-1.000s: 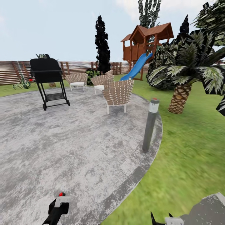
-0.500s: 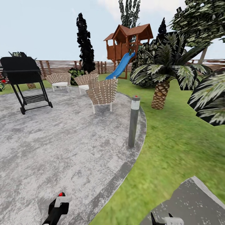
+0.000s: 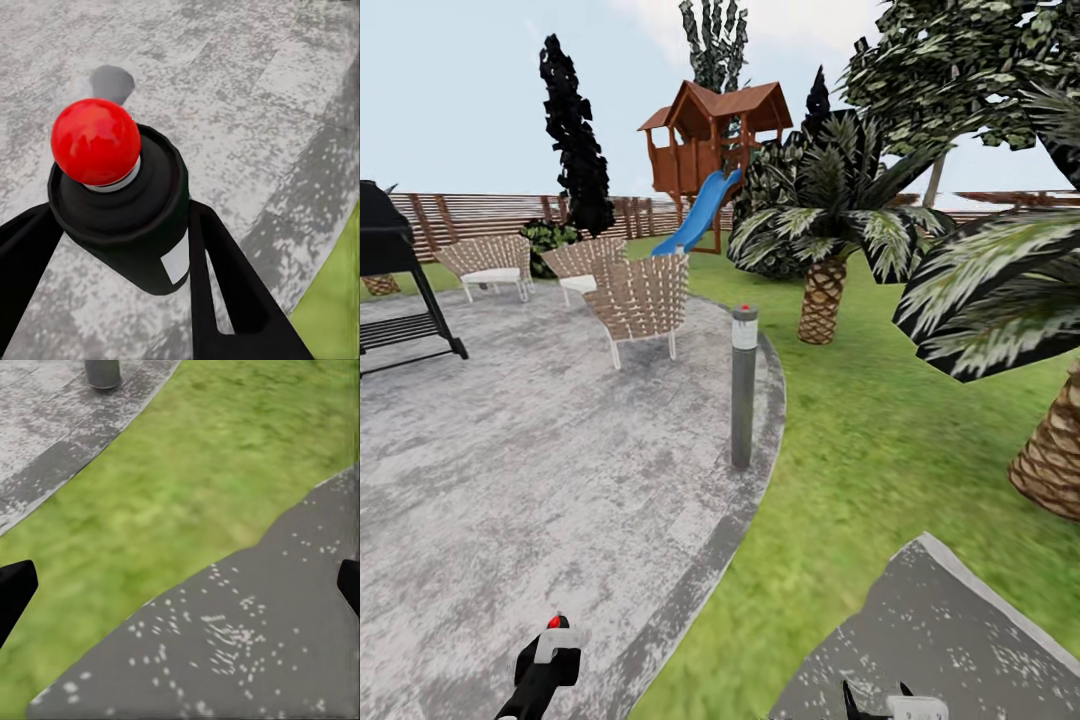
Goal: In the garden, pick up the pesticide atomizer on the floor and spray pesticide onto both trees until each tree trunk is fully covered.
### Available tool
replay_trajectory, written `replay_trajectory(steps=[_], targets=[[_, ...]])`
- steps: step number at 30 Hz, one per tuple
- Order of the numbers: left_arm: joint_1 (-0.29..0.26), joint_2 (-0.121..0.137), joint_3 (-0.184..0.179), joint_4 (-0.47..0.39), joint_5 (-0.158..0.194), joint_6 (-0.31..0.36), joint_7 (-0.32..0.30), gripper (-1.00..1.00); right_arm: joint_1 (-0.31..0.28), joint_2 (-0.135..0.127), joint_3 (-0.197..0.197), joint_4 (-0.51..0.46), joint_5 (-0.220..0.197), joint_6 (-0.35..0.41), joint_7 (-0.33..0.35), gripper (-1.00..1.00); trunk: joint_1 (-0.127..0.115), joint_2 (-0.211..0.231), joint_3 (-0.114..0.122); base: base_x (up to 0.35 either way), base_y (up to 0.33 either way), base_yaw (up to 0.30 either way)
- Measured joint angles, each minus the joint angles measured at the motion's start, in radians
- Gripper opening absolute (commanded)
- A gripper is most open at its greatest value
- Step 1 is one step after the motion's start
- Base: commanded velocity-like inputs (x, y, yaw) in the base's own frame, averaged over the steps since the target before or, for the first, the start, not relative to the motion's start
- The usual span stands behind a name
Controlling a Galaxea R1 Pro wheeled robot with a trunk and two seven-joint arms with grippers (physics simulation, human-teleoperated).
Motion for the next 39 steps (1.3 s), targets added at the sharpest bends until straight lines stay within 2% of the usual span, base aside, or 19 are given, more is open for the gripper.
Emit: replay_trajectory(steps=[12, 28, 39], targets=[[0.000, 0.000, 0.000, 0.000, 0.000, 0.000, 0.000, -1.00, 0.001, 0.001, 0.000, -0.001, -0.001, 0.001, -0.001, 1.00, 0.000, 0.000, -0.006, 0.000, 0.000, -0.257], [0.000, 0.000, 0.000, 0.000, -0.001, 0.000, 0.000, -1.00, 0.001, 0.005, -0.001, -0.001, -0.003, 0.002, -0.002, 1.00, 0.000, 0.000, -0.030, 0.000, -0.003, -0.145], [0.000, -0.001, 0.000, 0.000, -0.002, 0.000, 0.000, -1.00, 0.000, 0.005, -0.001, 0.000, -0.003, 0.002, -0.002, 1.00, 0.000, 0.000, -0.047, 0.000, -0.222, -0.133]])
